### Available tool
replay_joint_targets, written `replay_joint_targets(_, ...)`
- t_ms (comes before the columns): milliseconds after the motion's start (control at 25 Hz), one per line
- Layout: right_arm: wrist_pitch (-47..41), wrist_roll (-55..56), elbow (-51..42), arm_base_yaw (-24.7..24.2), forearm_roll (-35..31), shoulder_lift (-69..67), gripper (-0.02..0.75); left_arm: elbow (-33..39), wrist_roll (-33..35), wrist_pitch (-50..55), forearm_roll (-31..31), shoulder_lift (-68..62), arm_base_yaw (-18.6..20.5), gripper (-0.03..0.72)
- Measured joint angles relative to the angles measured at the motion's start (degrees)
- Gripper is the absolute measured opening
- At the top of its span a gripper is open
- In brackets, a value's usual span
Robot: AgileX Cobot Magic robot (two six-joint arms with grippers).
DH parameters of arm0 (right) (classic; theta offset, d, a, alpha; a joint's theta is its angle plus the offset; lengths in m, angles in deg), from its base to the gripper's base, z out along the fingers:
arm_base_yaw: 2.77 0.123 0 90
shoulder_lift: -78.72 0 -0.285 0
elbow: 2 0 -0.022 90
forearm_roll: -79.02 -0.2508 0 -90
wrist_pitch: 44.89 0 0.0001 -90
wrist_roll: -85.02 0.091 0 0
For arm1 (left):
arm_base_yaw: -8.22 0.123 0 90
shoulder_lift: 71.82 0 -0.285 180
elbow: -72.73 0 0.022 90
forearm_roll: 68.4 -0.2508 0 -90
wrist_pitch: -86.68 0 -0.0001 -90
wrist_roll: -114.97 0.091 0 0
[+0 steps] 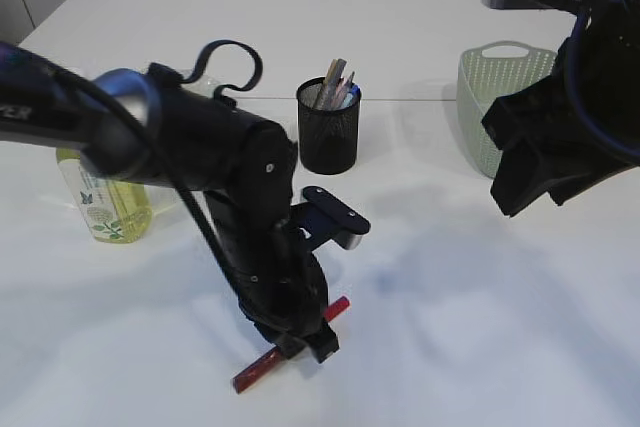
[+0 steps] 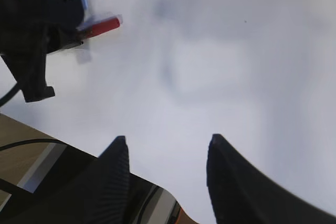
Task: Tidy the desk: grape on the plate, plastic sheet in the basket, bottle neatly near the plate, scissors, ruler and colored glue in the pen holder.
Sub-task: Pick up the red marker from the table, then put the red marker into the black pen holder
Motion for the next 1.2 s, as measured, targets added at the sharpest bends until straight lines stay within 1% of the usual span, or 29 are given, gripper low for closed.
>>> replay_joint_targets(200, 0.0, 0.0, 0.0, 0.0, 0.0, 0.0, 0.386, 11.2, 0.0, -12.5, 0.6, 9.3, 2.2, 0.031)
replay_joint_targets(280, 0.0, 0.0, 0.0, 0.0, 0.0, 0.0, 0.386, 14.4, 0.0, -17.2, 0.6, 13.5, 3.1, 0.030)
replay_joint_targets(520, 0.0, 0.0, 0.0, 0.0, 0.0, 0.0, 0.386, 21.2, 0.0, -32.7, 1.1, 25.4, 3.4, 0.029)
replay_joint_targets(680, 0.0, 0.0, 0.0, 0.0, 0.0, 0.0, 0.386, 24.1, 0.0, -45.8, 1.3, 28.3, 3.4, 0.029)
replay_joint_targets(840, 0.0, 0.0, 0.0, 0.0, 0.0, 0.0, 0.386, 24.4, 0.0, -59.3, 0.3, 27.9, 3.5, 0.029)
replay_joint_targets(920, 0.0, 0.0, 0.0, 0.0, 0.0, 0.0, 0.386, 23.2, 0.0, -64.8, 0.3, 26.4, 4.1, 0.029)
replay_joint_targets(1040, 0.0, 0.0, 0.0, 0.0, 0.0, 0.0, 0.386, 17.7, 0.0, -69.5, 0.3, 22.3, 5.5, 0.029)
replay_joint_targets(1200, 0.0, 0.0, 0.0, 0.0, 0.0, 0.0, 0.386, 7.9, 0.0, -70.9, 0.4, 14.8, 8.0, 0.029)
